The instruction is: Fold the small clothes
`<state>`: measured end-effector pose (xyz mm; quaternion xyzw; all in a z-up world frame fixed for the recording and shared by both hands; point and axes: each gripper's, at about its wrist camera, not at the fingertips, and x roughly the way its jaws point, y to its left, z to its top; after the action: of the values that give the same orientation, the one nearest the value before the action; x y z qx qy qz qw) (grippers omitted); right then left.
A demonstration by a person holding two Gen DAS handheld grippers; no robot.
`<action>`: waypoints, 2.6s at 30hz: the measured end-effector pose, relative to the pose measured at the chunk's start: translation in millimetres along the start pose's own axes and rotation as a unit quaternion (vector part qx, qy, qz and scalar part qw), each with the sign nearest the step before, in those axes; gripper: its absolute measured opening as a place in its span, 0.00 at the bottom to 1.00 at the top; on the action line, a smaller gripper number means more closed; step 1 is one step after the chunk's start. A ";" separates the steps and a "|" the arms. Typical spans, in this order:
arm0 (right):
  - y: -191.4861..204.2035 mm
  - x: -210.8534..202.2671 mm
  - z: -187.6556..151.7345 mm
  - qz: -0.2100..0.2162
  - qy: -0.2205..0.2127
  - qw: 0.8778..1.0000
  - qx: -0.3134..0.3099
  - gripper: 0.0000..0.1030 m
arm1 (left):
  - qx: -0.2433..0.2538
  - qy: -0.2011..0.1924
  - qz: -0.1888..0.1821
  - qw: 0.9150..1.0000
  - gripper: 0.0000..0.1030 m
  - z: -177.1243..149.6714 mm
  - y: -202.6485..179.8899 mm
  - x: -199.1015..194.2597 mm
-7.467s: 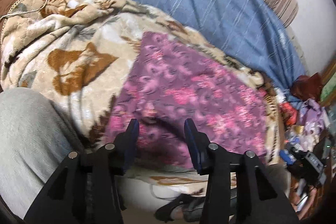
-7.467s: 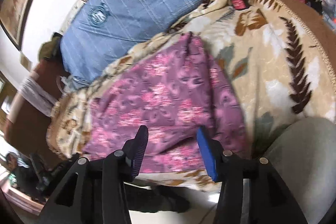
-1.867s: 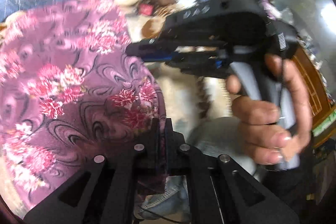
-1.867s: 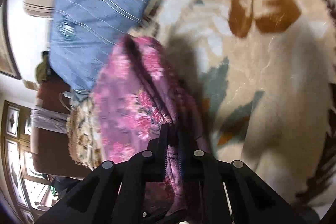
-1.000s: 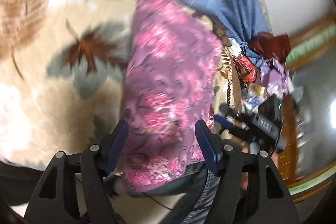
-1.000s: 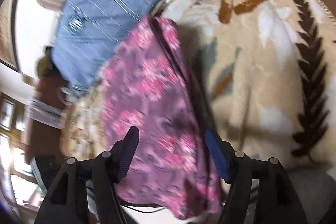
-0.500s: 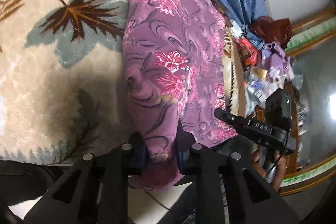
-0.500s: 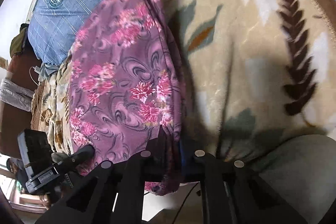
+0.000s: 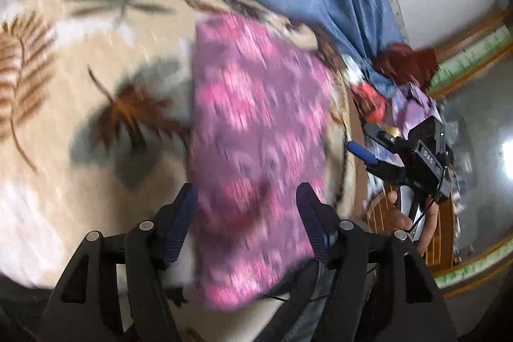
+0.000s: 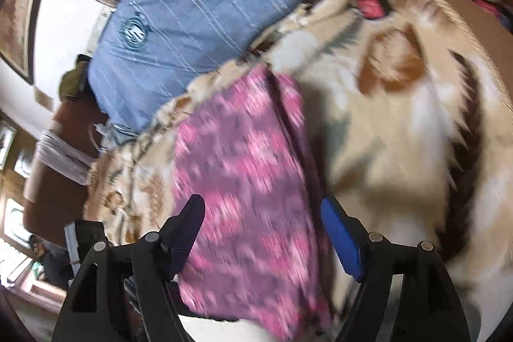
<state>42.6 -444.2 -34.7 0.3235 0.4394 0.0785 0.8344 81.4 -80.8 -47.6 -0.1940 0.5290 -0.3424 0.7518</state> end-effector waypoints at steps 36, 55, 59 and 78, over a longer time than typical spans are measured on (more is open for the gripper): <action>-36.8 89.0 16.3 0.064 0.057 0.994 0.066 0.18 | -0.091 -0.024 -0.049 0.994 0.34 38.8 24.4 62.3; -39.8 91.0 12.0 0.080 0.062 0.991 0.086 0.41 | -0.100 -0.006 -0.016 0.995 0.49 34.0 39.4 64.4; -42.4 86.5 10.5 0.089 0.057 0.990 0.093 0.49 | -0.105 0.001 -0.019 0.994 0.53 35.7 41.9 70.2; -29.4 99.7 7.2 0.045 0.087 0.994 0.056 0.22 | -0.083 0.004 -0.004 0.997 0.35 36.6 30.6 75.3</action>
<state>103.7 -429.0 -117.7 0.3810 0.4993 0.1189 0.7690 140.3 -116.5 -104.2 -0.2563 0.5583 -0.3009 0.7295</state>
